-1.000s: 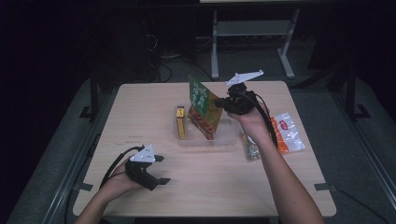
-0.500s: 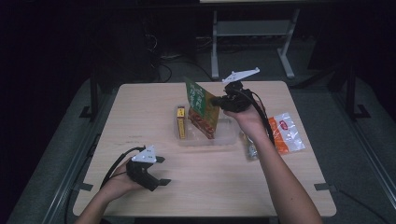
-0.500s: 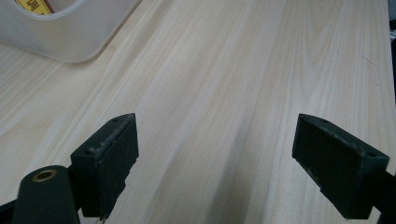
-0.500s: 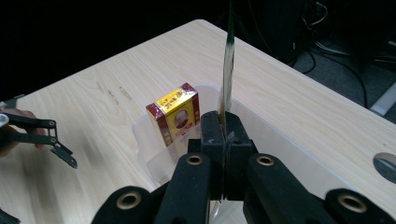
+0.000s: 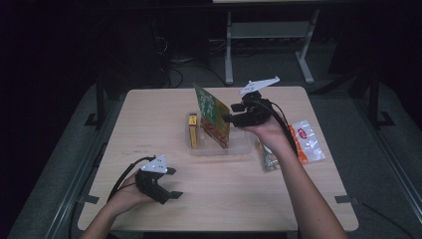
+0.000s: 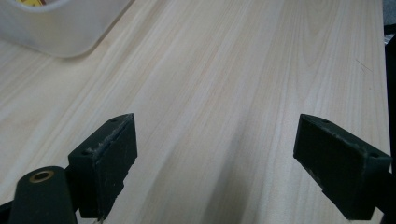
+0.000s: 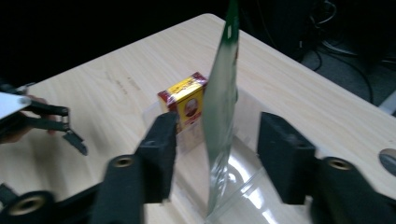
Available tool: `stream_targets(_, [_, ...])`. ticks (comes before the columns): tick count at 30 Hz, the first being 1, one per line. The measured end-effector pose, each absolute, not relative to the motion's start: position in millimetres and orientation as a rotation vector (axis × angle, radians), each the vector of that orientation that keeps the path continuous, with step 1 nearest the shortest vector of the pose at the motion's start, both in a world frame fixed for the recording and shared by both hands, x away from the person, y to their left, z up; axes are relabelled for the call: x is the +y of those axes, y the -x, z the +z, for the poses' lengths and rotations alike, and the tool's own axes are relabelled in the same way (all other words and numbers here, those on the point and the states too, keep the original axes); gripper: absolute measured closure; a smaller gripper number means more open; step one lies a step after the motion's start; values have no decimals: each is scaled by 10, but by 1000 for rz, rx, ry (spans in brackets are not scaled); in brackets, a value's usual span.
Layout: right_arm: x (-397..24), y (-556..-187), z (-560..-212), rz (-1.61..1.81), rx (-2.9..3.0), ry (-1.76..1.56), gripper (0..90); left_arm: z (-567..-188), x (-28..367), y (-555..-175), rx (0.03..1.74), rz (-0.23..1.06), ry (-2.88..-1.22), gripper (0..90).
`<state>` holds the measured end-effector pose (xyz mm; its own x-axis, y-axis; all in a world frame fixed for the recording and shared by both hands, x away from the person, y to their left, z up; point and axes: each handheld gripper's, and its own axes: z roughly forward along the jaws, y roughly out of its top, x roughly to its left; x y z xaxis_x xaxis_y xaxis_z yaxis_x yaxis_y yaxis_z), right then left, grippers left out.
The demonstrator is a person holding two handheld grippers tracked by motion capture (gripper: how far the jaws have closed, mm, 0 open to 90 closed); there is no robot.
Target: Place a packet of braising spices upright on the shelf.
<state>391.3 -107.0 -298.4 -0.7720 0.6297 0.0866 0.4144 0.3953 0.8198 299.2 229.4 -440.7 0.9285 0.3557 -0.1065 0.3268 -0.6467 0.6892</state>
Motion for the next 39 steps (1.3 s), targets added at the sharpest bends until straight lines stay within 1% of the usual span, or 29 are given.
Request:
stream_targets(3, [-1119,-3841,-2998,1314,2409,-912,348,-4400,2293,-2991,486,46,-2321,124])
stream_targets(9, [-1234,-3708,-3051,1324,2405,-895,310,-4395,2290,-2978,513,32,-2302,123])
stream_targets(13, [-1316,-3615,-3129,1326,2395,-876,304,-4375,2289,-2972,529,37,-2288,124])
stream_targets(20, [-1472,-3449,-3269,1310,2399,-875,301,-4336,2287,-2932,555,83,-2238,130])
stream_targets(26, [-1614,-3329,-3526,1257,2431,-922,301,-4368,2316,-2934,536,118,-2272,132])
stream_targets(32, [-1796,-3334,-3802,1206,2452,-1014,312,-4395,2371,-2946,532,125,-2289,134])
stream_targets(33, [-1828,-3343,-3844,1191,2451,-1039,321,-4396,2377,-2948,533,125,-2289,134])
stream_targets(36, [-1941,-3400,-3959,1166,2437,-1104,404,-4410,2388,-2946,541,126,-2292,135])
stream_targets(39, [-2037,-3477,-4056,1069,2410,-1147,574,-4422,2391,-2952,544,125,-2296,135])
